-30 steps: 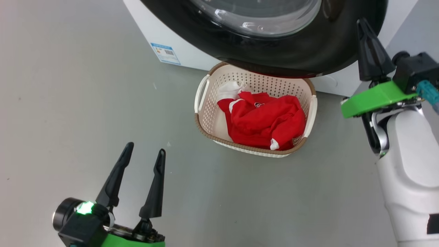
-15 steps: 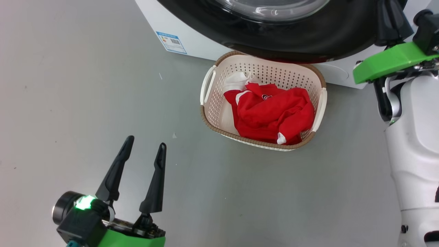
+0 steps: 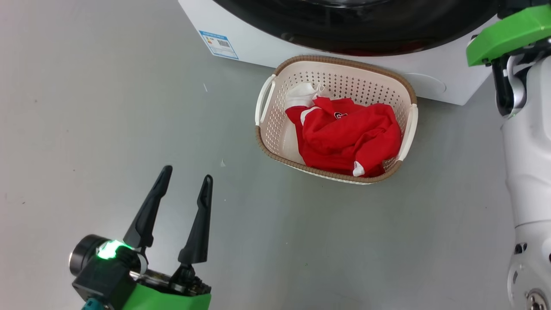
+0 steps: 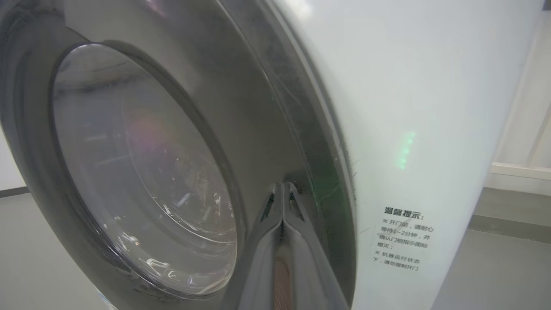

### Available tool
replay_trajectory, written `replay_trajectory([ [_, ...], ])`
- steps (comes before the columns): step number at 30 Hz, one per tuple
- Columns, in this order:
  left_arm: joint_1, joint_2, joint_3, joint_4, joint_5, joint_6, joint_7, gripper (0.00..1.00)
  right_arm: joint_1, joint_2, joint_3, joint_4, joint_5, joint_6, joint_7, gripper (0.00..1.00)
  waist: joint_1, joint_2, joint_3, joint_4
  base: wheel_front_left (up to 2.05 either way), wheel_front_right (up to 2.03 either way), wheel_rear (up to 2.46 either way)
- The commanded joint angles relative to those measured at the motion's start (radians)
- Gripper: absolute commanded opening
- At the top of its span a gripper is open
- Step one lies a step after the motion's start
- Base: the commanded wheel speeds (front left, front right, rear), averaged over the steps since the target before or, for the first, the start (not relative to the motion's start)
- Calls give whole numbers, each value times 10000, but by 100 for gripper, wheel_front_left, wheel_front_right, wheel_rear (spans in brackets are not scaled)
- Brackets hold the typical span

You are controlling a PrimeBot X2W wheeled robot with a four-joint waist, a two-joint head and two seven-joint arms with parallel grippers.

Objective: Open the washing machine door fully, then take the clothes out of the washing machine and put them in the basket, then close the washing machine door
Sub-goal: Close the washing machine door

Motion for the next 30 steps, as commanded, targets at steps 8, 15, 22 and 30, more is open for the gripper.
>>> replay_trajectory([
  [8, -271, 113, 198, -112, -184, -45, -78, 100, -978, -72, -234, 520, -547, 31, -53, 0, -1, 0, 29, 137, 0, 0, 0],
  [15, -221, 112, 209, 11, -168, 16, -78, 100, -844, 18, -207, 434, -619, 31, -53, 0, -1, 0, -44, 94, 0, 0, 0],
  [22, -198, 112, 208, 154, -571, 170, -78, 100, -306, 158, 320, 209, -123, 31, -53, 49, -1, 0, -126, -278, 0, 0, 0],
  [30, -236, 112, 260, 310, -604, 214, -78, 100, 1106, 191, 2582, -812, 1771, 31, -53, 100, -1, 0, -424, -997, 0, 0, 0],
])
